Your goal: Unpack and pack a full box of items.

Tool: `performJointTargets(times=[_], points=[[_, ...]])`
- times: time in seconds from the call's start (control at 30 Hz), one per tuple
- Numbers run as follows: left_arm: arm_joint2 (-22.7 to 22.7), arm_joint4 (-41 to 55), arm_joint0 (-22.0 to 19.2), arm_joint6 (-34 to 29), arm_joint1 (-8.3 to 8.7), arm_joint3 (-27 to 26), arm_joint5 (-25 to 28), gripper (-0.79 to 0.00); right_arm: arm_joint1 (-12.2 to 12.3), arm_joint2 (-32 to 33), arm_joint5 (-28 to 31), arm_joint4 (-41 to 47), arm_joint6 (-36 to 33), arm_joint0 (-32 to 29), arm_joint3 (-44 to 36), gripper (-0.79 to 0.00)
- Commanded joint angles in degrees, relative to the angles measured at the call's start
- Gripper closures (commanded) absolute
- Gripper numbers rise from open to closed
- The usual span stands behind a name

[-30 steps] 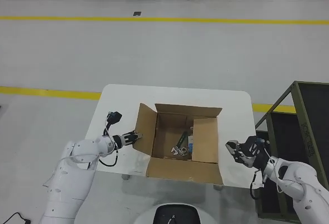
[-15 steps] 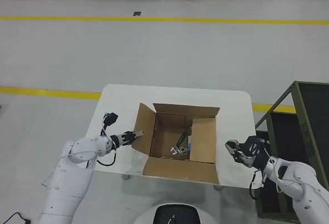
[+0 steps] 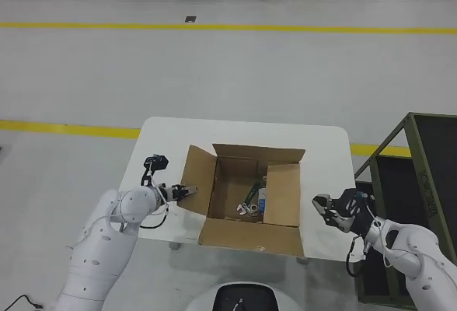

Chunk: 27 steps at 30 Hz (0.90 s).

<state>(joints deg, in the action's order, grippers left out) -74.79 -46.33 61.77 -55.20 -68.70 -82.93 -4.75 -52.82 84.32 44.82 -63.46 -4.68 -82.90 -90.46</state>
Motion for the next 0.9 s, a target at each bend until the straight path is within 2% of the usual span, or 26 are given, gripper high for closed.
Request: performJointTargets(times=[0.0,0.33,0.47,0.6,0.87], points=[[0.6,-2.9,-0.1,-0.4,0.11,-0.1,-0.8,-0.785,0.0,0.1,0.0,-0.1,-0.1,0.0,0.0,-0.080],[3.8,-14.0,-1.0,-1.4,0.31,-1.2,-3.8,-0.785,0.0,0.3,-0.1,-0.1,-0.2,-0.2,-0.1,-0.080],[3.6,-14.1,-0.8,-0.5,0.25,-2.5,-4.9,-0.785,0.0,0.4,-0.2,-0.1,-0.2,-0.5,-0.2,-0.080],[0.1,-6.1,0.7,5.3,0.16,-7.3,-2.9,-0.785,0.0,0.4,-0.3,-0.2,-0.6,-0.4,-0.9,-0.080],[-5.6,2.9,4.8,13.0,0.56,-14.6,3.0,-0.785,0.1,1.5,-0.3,-0.1,-0.9,-0.6,-1.8,-0.077]])
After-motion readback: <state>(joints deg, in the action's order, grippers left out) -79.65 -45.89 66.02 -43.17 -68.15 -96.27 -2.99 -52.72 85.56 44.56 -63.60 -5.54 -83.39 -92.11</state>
